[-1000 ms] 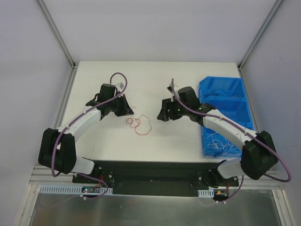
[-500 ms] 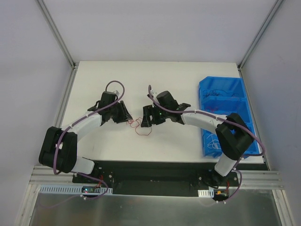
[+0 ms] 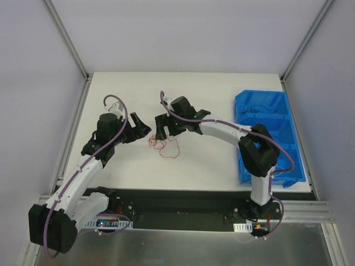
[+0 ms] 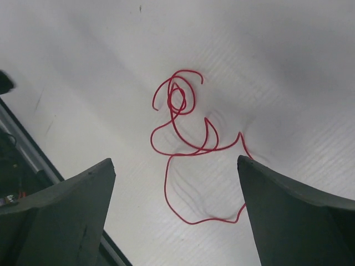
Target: Untangle the cables
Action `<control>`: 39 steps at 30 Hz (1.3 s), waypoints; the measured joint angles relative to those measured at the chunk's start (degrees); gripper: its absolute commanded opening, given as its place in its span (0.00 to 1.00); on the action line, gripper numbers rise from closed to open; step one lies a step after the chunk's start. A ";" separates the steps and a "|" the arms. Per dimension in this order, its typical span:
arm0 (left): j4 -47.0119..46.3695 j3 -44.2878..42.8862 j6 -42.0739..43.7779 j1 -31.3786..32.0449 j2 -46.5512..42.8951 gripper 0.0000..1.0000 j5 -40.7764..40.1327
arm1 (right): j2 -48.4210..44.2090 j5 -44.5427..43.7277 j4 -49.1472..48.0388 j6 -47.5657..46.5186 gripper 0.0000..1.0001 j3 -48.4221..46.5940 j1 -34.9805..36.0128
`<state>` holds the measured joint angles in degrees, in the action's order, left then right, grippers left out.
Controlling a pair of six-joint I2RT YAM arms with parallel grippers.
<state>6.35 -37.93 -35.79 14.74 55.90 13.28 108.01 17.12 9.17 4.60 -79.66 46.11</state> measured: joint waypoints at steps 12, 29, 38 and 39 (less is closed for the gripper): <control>4.70 0.44 7.23 -0.22 -16.76 0.80 -8.79 | 15.67 -7.23 12.31 -9.60 0.93 -20.28 6.69; 7.72 1.33 8.20 -0.20 -18.05 0.80 -10.82 | 22.03 -23.93 21.42 -13.42 0.00 -24.37 12.79; 7.72 1.33 8.09 -0.20 -18.23 0.80 -10.73 | 6.01 -20.63 14.49 -11.96 0.00 -4.22 8.00; 7.72 1.33 8.04 -0.20 -18.23 0.80 -10.73 | 3.69 -19.74 14.14 -11.65 0.00 -2.75 6.71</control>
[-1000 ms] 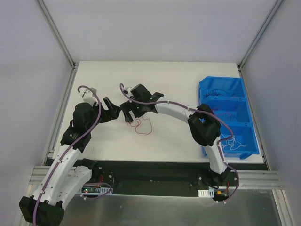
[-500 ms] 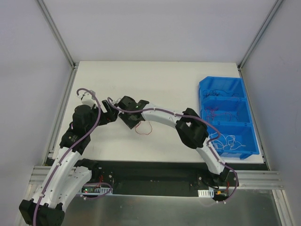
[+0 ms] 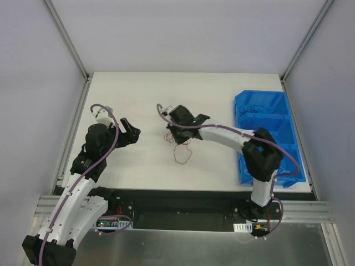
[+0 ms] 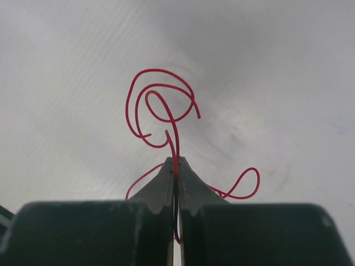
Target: Untangle the cables
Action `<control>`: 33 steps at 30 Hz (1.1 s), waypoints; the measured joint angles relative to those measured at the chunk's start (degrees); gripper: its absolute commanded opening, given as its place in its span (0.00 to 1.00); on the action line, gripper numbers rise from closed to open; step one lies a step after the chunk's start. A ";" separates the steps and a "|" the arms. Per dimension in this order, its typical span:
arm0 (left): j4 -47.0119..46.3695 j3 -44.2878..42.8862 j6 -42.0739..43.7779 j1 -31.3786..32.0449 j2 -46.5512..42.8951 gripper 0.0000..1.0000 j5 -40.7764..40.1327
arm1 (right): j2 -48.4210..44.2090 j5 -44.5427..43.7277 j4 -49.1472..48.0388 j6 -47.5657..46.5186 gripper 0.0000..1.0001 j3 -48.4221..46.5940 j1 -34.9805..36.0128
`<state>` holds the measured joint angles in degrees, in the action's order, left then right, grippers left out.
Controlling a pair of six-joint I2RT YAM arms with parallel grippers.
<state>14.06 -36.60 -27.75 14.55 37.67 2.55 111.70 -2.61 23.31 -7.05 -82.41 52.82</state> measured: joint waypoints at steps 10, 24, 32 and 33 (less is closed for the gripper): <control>-0.02 0.00 -0.17 0.11 -0.72 0.81 1.07 | -31.98 7.17 -5.16 1.92 0.00 13.27 -25.49; -0.02 -0.02 -0.11 2.38 -0.83 0.81 1.44 | -43.15 -1.05 -13.81 3.96 0.01 35.23 -53.11; -0.09 -0.13 -0.11 2.47 -0.26 0.81 1.38 | -43.28 -6.78 -12.76 11.26 0.00 38.58 -56.94; -0.09 -0.17 -0.11 2.73 0.00 0.81 1.36 | -42.82 -7.06 -12.13 11.74 0.00 38.38 -57.29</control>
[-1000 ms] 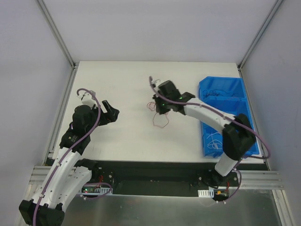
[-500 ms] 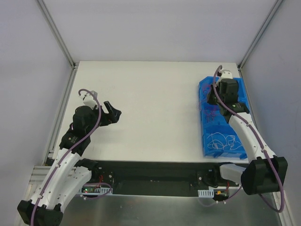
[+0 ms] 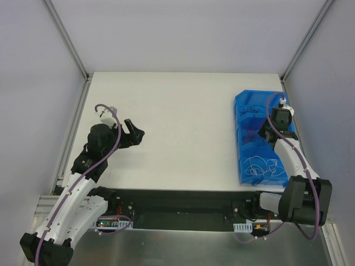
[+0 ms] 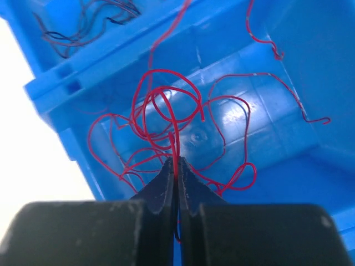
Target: Untangle the cables
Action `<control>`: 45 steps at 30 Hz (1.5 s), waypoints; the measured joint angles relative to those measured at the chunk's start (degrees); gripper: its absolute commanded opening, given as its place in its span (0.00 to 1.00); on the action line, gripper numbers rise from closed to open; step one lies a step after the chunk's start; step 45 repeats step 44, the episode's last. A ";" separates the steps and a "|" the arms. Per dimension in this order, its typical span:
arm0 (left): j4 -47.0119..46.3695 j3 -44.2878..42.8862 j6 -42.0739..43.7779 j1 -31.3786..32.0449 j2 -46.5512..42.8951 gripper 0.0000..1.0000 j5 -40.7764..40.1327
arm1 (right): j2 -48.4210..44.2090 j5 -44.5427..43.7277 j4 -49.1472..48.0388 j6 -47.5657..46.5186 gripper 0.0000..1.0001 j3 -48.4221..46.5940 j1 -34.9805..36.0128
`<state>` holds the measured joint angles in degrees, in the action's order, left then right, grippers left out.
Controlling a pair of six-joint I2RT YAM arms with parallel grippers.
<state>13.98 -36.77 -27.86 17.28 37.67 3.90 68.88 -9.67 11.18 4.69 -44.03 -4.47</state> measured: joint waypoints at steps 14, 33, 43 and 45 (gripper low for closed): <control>-0.46 -0.76 -0.07 0.39 1.86 0.84 1.09 | 2.64 0.20 9.22 2.95 0.53 -6.97 -1.64; -19.17 5.29 -4.09 0.39 3.08 0.85 14.97 | -24.81 18.69 -7.41 -1.70 0.98 15.30 22.82; -30.56 21.20 -9.03 0.39 -12.02 0.91 15.37 | -48.63 22.93 -10.97 3.37 0.96 28.79 23.17; -30.75 22.03 -9.40 0.39 -13.33 0.93 15.28 | -51.08 22.84 -11.06 4.15 0.96 29.90 23.17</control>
